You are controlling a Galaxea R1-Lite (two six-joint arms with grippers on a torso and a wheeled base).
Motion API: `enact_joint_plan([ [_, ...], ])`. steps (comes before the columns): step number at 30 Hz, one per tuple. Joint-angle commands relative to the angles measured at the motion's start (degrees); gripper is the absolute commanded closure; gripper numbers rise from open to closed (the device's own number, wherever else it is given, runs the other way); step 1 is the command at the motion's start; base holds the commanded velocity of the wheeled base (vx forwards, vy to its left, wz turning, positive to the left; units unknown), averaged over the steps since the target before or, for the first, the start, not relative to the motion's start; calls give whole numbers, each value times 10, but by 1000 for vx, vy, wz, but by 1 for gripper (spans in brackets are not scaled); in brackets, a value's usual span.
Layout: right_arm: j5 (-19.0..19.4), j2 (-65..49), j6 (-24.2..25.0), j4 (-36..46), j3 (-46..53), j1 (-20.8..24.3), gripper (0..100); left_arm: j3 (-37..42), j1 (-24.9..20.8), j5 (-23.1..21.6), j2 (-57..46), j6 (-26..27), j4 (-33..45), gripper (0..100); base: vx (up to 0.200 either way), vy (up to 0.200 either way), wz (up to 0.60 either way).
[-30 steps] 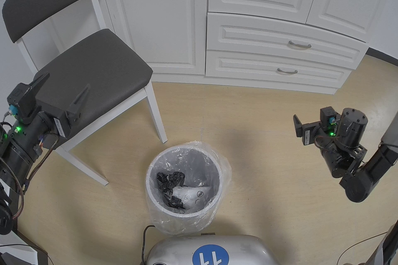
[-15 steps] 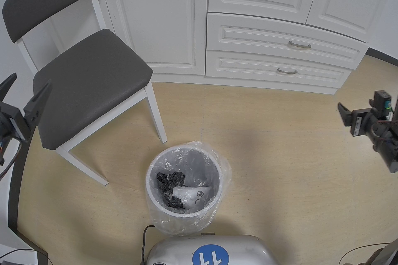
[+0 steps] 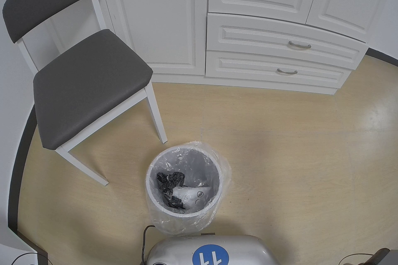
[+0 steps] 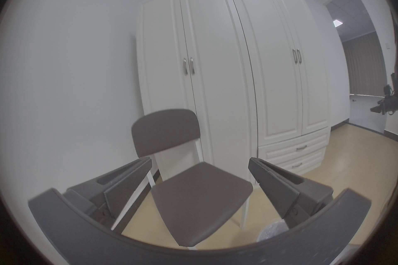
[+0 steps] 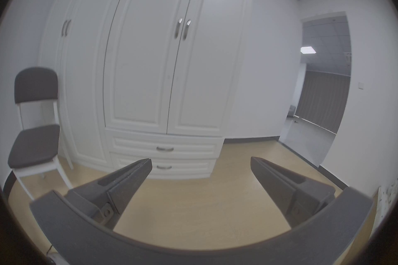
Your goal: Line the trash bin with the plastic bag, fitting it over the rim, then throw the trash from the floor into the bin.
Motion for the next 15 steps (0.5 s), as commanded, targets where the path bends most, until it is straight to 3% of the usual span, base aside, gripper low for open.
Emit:
enact_joint_plan([
  [1, 1, -127, -1, 62, -56, -22, 0, -61, 17, -1, -70, -1, 42, 0, 0, 0, 0],
  [8, 4, -226, -1, 139, -97, -23, 0, -86, 30, -1, -115, -1, 76, 0, 0, 0, 0],
  [15, 8, -335, 2, 184, -76, -63, 0, -131, 46, -29, -181, -1, 156, 0, 0, 0, 0],
])
